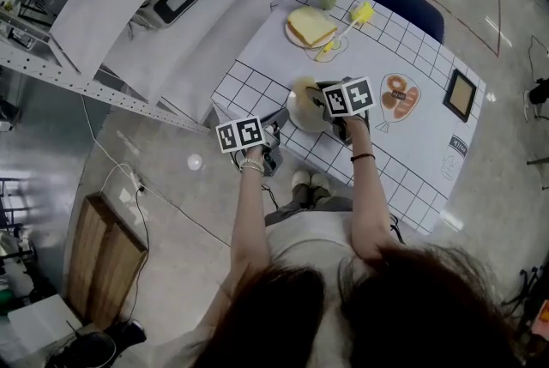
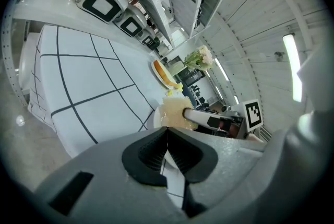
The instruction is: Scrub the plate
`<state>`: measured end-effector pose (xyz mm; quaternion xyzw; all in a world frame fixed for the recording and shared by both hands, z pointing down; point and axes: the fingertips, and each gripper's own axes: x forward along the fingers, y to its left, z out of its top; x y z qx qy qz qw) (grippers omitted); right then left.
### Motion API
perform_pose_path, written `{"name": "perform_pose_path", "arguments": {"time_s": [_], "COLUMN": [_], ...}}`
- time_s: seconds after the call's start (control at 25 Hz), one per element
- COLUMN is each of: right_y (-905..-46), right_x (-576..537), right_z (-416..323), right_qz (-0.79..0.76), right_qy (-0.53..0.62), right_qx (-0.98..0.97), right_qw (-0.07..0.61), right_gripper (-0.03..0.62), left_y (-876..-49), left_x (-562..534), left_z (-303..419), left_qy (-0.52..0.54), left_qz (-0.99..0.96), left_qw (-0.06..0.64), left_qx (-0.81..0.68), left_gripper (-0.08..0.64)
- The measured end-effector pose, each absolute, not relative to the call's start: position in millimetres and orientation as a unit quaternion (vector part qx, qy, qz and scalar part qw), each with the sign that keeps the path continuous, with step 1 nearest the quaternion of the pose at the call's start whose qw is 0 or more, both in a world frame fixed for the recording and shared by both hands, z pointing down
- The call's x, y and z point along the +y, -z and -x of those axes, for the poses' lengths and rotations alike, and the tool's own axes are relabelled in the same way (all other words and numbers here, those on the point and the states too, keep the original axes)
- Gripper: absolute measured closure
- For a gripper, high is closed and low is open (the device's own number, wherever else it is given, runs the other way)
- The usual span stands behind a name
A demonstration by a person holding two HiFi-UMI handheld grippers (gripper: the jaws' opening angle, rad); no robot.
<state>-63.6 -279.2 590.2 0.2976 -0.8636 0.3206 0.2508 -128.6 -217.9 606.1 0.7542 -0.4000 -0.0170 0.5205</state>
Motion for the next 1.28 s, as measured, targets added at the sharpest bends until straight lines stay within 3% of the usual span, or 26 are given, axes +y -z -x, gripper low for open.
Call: {"name": "perform_pose_path", "arguments": {"time_s": [1.28], "right_y": [-584], "right_x": [-280], "right_z": [16], "right_qz": [-0.353], "right_qy": [-0.325], "right_qx": [-0.841], "right_qw": [0.251], "right_gripper": [0.512], "left_y": [-607], "left_x": [-207], "left_z": [121], "left_qy": [0.007], "left_qz": [-0.757], "left_qw": [0.527], "left_qx": [-0.387], "left_gripper": [0.549]}}
